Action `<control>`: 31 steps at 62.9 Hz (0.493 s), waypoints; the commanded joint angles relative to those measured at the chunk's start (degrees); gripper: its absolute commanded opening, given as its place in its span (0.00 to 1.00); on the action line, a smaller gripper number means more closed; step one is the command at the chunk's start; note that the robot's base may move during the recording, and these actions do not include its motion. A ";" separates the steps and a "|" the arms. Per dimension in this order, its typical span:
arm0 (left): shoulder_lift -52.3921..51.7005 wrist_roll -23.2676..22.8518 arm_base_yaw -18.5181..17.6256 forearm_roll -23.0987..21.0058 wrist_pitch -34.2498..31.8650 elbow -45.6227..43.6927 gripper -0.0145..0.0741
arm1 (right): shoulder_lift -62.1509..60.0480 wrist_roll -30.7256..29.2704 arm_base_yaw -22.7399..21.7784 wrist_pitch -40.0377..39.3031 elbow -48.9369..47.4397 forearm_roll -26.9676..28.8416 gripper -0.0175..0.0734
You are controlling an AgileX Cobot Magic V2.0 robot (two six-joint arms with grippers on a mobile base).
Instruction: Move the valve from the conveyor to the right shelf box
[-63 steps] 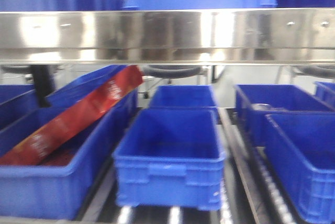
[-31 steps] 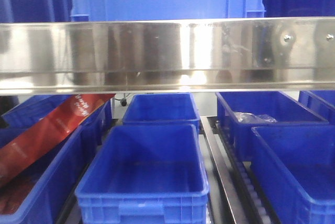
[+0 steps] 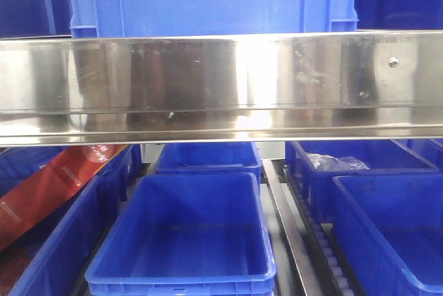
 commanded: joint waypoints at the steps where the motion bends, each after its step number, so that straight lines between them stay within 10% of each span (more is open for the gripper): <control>1: -0.46 -0.16 0.04 -0.27 -2.97 -0.33 0.04 | -0.50 -0.22 -0.19 -3.77 -0.57 -0.72 0.01; 31: -0.46 -0.16 0.04 -0.27 -2.97 -0.33 0.04 | -0.50 -0.22 -0.19 -3.77 -0.57 -0.72 0.01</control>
